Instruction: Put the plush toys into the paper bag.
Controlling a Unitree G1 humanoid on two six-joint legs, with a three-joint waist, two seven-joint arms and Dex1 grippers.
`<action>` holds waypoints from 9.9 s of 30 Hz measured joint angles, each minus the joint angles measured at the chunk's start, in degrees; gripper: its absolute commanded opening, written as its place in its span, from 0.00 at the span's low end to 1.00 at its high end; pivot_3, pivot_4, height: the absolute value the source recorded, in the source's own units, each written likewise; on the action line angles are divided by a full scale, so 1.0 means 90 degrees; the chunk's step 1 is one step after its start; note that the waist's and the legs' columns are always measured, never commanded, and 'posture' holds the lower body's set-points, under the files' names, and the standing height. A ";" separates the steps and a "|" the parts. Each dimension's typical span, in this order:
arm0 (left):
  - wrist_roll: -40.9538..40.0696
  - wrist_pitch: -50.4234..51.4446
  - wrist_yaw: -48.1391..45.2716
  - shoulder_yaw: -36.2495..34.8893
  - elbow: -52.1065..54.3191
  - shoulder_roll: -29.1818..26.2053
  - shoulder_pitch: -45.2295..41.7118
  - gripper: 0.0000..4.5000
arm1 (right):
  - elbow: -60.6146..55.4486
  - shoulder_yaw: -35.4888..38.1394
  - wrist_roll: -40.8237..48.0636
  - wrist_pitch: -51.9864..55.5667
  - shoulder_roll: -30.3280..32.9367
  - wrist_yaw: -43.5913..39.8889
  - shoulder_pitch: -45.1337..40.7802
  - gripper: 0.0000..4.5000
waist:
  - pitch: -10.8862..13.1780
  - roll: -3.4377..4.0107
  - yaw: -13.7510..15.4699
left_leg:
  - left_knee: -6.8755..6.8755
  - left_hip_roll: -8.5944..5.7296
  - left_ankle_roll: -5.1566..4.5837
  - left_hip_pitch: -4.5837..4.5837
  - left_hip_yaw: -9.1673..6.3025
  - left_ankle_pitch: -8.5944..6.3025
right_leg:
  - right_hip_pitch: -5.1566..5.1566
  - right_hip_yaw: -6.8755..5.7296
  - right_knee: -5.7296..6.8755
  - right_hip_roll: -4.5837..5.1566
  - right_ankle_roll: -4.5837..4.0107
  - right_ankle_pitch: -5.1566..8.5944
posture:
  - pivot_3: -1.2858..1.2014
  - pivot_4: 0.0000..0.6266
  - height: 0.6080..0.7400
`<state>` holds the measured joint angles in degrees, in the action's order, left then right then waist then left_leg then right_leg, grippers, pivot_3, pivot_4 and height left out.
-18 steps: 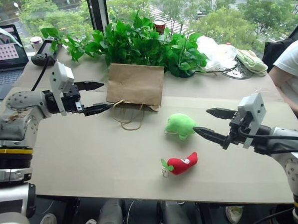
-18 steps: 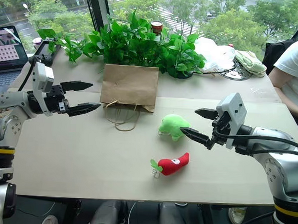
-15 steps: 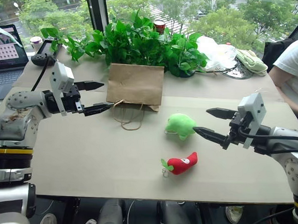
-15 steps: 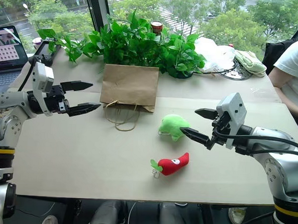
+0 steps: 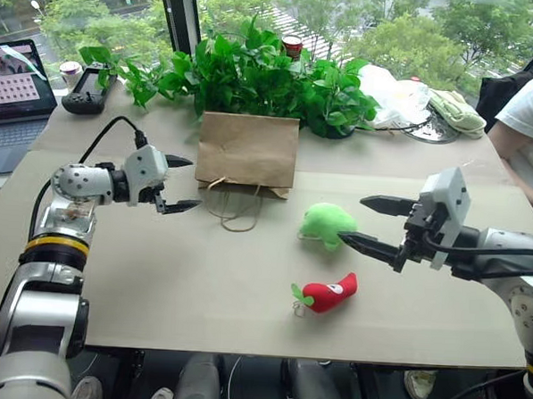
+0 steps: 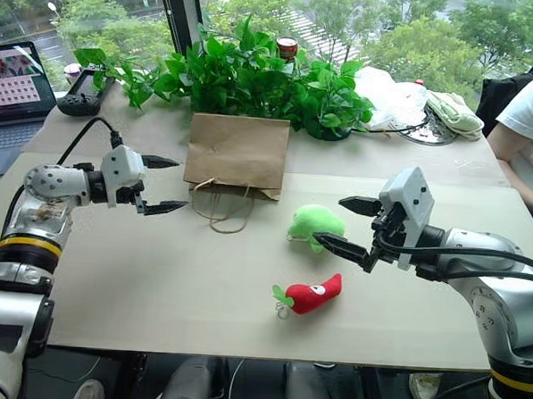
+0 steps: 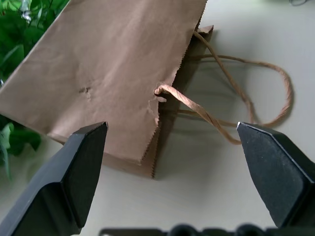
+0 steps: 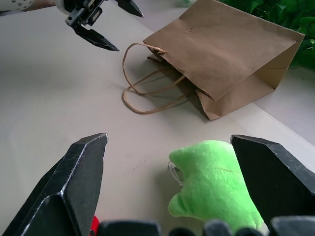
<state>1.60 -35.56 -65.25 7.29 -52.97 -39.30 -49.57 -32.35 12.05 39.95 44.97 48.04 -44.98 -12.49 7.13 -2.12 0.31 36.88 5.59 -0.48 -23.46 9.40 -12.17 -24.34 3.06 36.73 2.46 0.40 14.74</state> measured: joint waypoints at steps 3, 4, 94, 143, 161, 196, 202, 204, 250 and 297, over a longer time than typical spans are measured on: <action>0.0630 -0.1079 0.0376 0.0377 -0.0755 0.0159 -0.0385 1.00 | -0.0167 0.0004 0.0170 0.0118 -0.0009 0.0119 0.0025 0.99 | 0.0000 0.0000 0.0006 | 0.0001 0.0000 -0.0012 -0.0002 0.0000 -0.0007 | -0.0001 0.0000 -0.0002 0.0000 0.0001 0.0000 | 0.52 0.24 1.00; 0.0875 -0.1370 0.0559 0.0521 -0.0991 0.0211 -0.0499 1.00 | -0.0232 0.0012 0.0210 0.0156 -0.0015 0.0182 0.0057 0.99 | 0.0000 0.0000 0.0008 | 0.0001 0.0000 -0.0012 -0.0005 -0.0002 -0.0007 | -0.0003 -0.0002 -0.0001 0.0000 0.0001 0.0001 | 0.52 0.24 1.00; 0.2260 -0.2308 0.2269 0.1065 -0.2440 0.1098 -0.1400 0.01 | -0.1098 0.0243 0.0456 0.0261 -0.0429 0.1693 0.0975 1.00 | 0.0000 -0.0001 0.0030 | 0.0049 -0.0017 -0.0012 -0.0039 -0.0104 -0.0005 | 0.0018 -0.0068 0.0028 0.0001 0.0005 0.0003 | 0.52 0.24 1.00; -0.2453 0.4878 -0.1143 -0.0916 0.3607 0.0666 0.0878 0.00 | 0.1992 -0.3214 -0.2525 -0.0470 -0.3627 0.2997 -0.1489 0.01 | -0.0005 0.0010 -0.0118 | 0.0092 -0.0016 -0.0011 -0.0050 -0.0134 -0.0004 | 0.0025 -0.0071 0.0045 -0.0008 0.0008 0.0006 | 0.52 0.24 1.00; -0.2713 0.5361 -0.0702 -0.1052 0.3740 0.0787 0.0707 0.00 | 0.3705 -0.3673 -0.3897 -0.0294 -0.4228 0.3182 -0.2030 0.01 | -0.0011 0.0017 -0.0126 | 0.0089 -0.0015 -0.0010 -0.0050 -0.0133 -0.0003 | 0.0026 -0.0073 0.0047 -0.0008 0.0007 0.0005 | 0.52 0.24 1.00; -0.3179 0.5912 -0.0056 -0.1373 0.3994 0.0986 0.0563 0.00 | 0.0571 -0.1667 -0.2744 0.1482 -0.3497 0.2177 -0.1760 0.13 | -0.0013 0.0019 -0.0113 | 0.0082 -0.0016 -0.0007 -0.0073 -0.0137 -0.0003 | 0.0008 -0.0078 0.0037 -0.0007 0.0007 0.0005 | 0.52 0.24 1.00; -0.3179 0.5911 -0.0057 -0.1376 0.3989 0.0998 0.0566 0.00 | 0.0636 -0.1030 -0.2589 0.1703 -0.2477 0.2009 -0.1519 0.56 | -0.0013 0.0019 -0.0107 | 0.0080 -0.0017 -0.0008 -0.0073 -0.0137 -0.0003 | 0.0010 -0.0077 0.0032 -0.0006 0.0007 0.0006 | 0.52 0.24 1.00; -0.3179 0.5911 -0.0056 -0.1373 0.3989 0.1007 0.0566 0.00 | 0.0798 -0.1031 -0.2579 0.1758 -0.2276 0.1981 -0.1453 0.70 | -0.0013 0.0019 -0.0124 | 0.0079 -0.0017 -0.0008 -0.0072 -0.0137 -0.0003 | 0.0009 -0.0075 0.0031 -0.0007 0.0007 0.0006 | 0.52 0.24 1.00; -0.3141 0.5888 -0.0090 -0.1325 0.3802 0.1049 0.0537 0.00 | 0.0221 -0.0732 -0.1872 0.3077 -0.2178 0.2425 -0.3014 0.30 | -0.0010 0.0024 -0.0120 | 0.0063 -0.0026 -0.0008 -0.0071 -0.0144 -0.0002 | 0.0004 -0.0072 0.0031 -0.0006 0.0006 0.0009 | 0.52 0.24 1.00; -0.3145 0.5900 -0.0326 -0.1152 0.3692 0.1261 0.0360 0.00 | 0.3118 -0.3307 -0.2943 0.2358 -0.3437 0.3072 -0.4697 0.30 | -0.0008 0.0028 -0.0135 | 0.0053 -0.0032 -0.0006 -0.0083 -0.0146 -0.0001 | -0.0007 -0.0076 0.0030 -0.0001 0.0006 0.0009 | 0.52 0.24 1.00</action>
<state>-26.71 17.54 -68.19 -3.08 -19.74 -27.95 -46.32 -4.29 -17.71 13.47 66.20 17.11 -17.34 -54.77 7.06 -1.87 -0.90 37.35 5.30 -0.54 -24.20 8.08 -12.18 -24.40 2.37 37.00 2.45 0.45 14.82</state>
